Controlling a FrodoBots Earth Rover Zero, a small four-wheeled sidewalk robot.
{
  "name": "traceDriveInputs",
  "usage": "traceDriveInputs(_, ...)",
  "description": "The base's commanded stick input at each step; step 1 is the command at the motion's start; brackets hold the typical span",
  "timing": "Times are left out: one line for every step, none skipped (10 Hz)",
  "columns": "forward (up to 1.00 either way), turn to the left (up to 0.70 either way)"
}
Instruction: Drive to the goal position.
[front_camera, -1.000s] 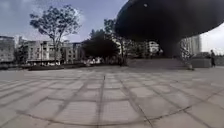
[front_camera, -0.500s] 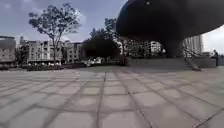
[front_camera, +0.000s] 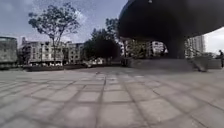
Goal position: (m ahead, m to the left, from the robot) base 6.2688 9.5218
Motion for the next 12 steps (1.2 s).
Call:
traceDriveInputs(0.7,0.0)
traceDriveInputs(0.7,0.0)
traceDriveInputs(0.7,0.0)
traceDriveInputs(0.7,0.0)
traceDriveInputs(0.7,0.0)
traceDriveInputs(0.7,0.0)
traceDriveInputs(0.7,0.0)
traceDriveInputs(0.7,0.0)
traceDriveInputs(0.7,0.0)
traceDriveInputs(0.7,0.0)
traceDriveInputs(0.7,0.0)
traceDriveInputs(0.7,0.0)
